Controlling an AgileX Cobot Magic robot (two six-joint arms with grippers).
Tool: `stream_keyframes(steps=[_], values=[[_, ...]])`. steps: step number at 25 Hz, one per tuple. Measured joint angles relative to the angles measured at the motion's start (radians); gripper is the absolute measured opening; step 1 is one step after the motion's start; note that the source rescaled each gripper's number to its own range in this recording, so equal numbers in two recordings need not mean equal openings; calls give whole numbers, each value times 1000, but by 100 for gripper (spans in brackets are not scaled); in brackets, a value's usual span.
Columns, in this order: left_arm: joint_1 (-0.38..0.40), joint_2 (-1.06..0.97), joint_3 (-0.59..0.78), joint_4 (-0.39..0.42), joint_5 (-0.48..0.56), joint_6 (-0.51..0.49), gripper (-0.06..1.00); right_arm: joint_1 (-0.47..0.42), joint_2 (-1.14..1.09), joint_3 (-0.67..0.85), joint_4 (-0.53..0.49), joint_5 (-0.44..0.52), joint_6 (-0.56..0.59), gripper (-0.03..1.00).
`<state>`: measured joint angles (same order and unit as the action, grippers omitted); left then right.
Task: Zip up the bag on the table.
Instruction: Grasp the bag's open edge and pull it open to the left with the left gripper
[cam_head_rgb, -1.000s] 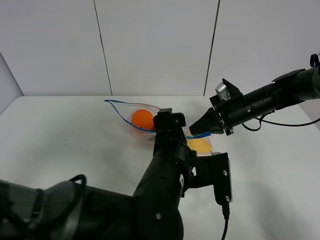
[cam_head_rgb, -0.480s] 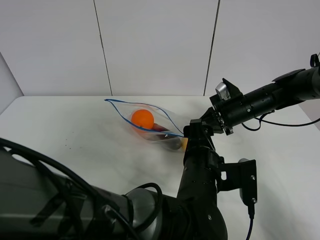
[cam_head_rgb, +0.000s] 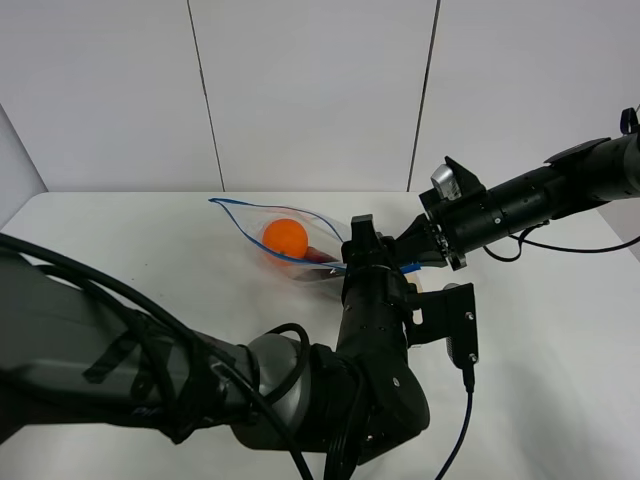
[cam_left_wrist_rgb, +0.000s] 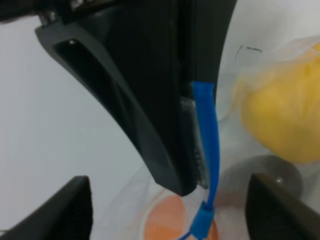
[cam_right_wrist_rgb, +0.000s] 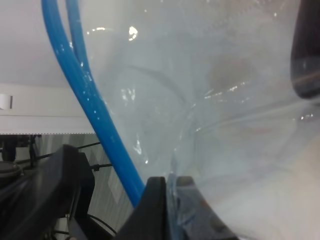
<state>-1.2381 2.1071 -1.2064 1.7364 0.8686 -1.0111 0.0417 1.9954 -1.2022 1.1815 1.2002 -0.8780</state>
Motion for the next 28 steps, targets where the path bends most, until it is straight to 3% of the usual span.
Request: stream_keyframes(steps=[12,28], values=[[0,0,0,0,-37,2,32,0,0,0,0,1,0,0],[0,0,-1,-5,-35,48,18,0,0,0,-3,-3,0,0]])
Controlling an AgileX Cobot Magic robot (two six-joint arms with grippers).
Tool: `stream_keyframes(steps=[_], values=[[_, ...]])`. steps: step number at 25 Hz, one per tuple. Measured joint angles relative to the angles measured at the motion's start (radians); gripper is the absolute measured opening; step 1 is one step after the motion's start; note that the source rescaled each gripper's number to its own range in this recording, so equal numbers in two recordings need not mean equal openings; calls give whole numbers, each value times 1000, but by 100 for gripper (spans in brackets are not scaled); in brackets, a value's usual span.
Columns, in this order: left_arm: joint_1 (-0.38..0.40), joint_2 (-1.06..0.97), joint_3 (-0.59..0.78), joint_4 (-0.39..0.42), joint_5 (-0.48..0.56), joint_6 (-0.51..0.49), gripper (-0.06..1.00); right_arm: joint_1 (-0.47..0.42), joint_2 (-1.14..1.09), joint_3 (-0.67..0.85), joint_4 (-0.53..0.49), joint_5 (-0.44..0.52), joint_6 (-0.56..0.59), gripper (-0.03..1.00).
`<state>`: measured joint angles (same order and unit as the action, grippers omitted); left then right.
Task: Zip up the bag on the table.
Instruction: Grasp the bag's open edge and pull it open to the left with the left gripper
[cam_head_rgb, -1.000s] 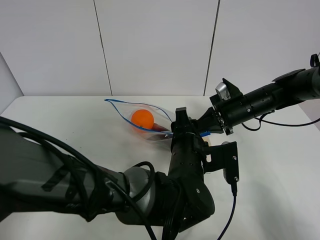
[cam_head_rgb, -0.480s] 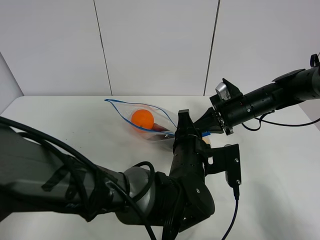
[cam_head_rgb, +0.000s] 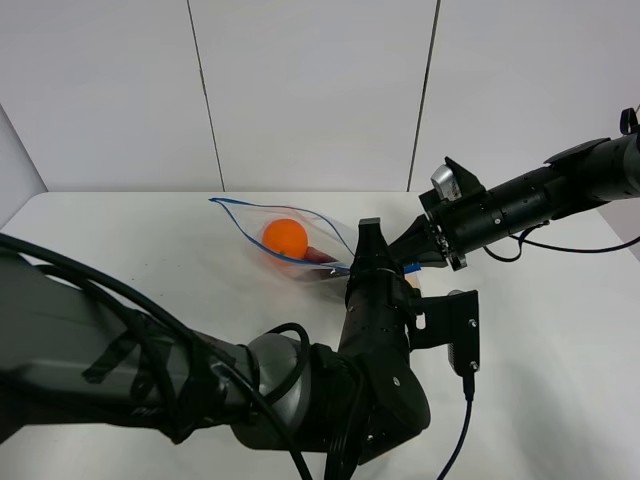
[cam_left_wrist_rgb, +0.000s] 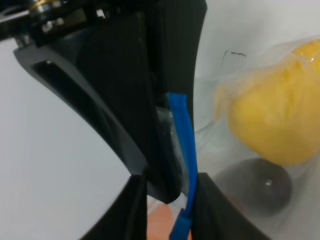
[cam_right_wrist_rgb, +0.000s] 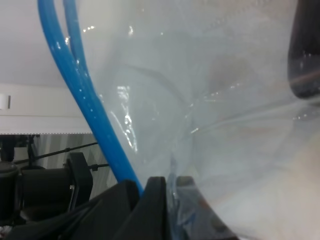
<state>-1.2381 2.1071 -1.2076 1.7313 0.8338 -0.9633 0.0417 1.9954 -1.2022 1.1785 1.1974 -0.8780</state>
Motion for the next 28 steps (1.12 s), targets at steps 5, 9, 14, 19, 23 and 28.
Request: stream_keyframes(steps=[5,9,14,19,23,28], values=[[-1,0,0,-3,20,7,14,0,0,0,12,1,0,0],[-1,0,0,-5,25,7,13,0,0,0,14,1,0,0],[-15,0,0,-13,40,8,13,0,0,0,15,7,0,0],[-29,0,0,-22,47,9,1,0,0,0,12,5,0,0],[-29,0,0,-27,48,16,0,0,0,0,12,5,0,0],[-30,0,0,-50,48,66,0,0,0,0,12,5,0,0]])
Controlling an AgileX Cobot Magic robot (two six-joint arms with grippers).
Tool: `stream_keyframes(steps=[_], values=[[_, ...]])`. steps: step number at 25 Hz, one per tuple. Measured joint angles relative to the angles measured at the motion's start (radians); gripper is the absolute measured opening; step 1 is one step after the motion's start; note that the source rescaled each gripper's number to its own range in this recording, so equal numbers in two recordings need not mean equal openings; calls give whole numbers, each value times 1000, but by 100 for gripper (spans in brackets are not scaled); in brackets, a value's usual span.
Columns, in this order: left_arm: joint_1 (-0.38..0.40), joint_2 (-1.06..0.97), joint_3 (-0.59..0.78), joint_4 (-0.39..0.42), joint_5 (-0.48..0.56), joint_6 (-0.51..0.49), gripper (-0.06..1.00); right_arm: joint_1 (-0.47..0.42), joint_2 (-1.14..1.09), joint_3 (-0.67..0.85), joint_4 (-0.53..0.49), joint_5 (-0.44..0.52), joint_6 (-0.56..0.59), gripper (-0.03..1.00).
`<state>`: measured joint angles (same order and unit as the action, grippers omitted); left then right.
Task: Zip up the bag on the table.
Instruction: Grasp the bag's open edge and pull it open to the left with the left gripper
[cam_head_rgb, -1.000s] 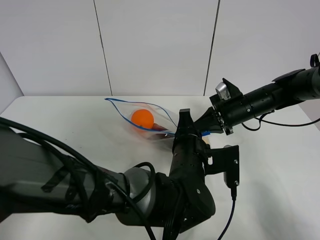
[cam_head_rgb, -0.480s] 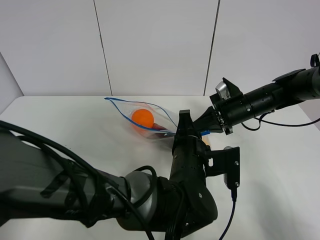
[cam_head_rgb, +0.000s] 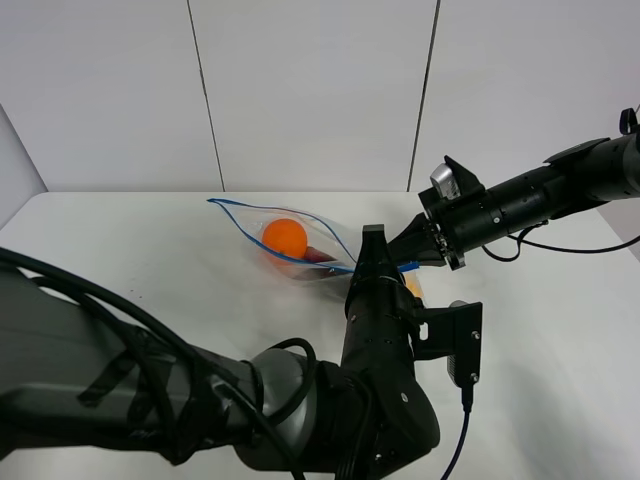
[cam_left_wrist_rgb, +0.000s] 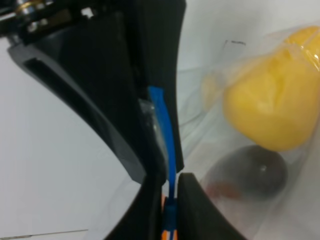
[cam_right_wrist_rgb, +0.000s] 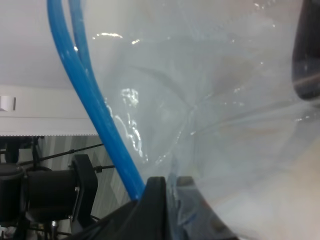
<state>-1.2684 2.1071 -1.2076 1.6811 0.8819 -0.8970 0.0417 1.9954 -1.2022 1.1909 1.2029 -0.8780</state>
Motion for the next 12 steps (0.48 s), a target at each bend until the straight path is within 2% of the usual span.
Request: stream_keyframes(steps=[12], values=[[-1,0,0,-5,34,12,0,0,0,0,0,5,0,0]])
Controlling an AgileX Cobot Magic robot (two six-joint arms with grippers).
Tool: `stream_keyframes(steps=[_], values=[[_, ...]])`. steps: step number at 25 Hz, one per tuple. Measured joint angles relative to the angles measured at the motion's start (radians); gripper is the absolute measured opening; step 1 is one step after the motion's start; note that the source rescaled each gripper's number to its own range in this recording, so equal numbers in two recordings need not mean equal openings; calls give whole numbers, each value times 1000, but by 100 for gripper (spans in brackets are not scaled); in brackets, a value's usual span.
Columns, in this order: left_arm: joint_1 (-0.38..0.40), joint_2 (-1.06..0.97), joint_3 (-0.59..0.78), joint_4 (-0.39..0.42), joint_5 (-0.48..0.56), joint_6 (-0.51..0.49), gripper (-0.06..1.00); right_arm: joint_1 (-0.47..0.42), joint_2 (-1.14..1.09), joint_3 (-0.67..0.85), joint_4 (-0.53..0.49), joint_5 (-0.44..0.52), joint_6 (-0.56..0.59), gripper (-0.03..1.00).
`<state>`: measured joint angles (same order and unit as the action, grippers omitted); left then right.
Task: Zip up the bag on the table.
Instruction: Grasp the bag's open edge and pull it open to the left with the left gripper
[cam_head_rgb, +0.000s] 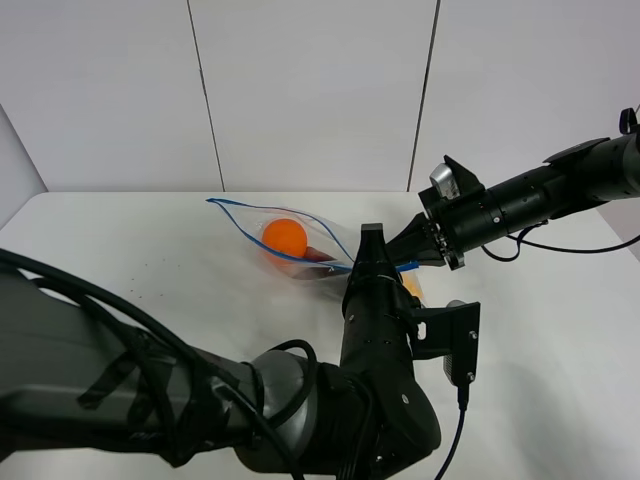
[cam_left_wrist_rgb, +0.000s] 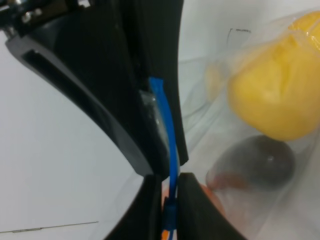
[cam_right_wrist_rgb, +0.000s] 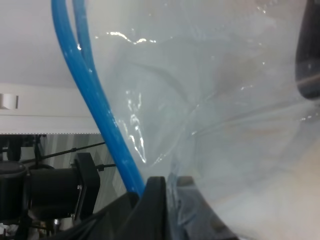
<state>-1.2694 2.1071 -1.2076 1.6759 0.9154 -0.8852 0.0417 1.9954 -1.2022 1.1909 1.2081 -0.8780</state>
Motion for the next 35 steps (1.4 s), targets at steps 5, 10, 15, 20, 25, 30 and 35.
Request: stream_keyframes(steps=[5,10,15,20,25,30,35], values=[[2,-8,52,13,3,0,0,1,0,0,-12,1,1,0],[50,-65,137,15,1,0,0,1,0,0,-17,1,1,0],[121,-129,190,13,-26,0,0,1,0,0,-11,-2,1,0],[191,-154,260,11,-25,0,0,1,0,0,-21,-4,4,0],[249,-155,329,17,-25,0,0,1,0,0,-31,-7,4,0],[317,-165,372,22,-44,0,0,1,0,0,-32,-7,4,0],[387,-204,389,24,-66,0,0,1,0,0,-33,-7,4,0]])
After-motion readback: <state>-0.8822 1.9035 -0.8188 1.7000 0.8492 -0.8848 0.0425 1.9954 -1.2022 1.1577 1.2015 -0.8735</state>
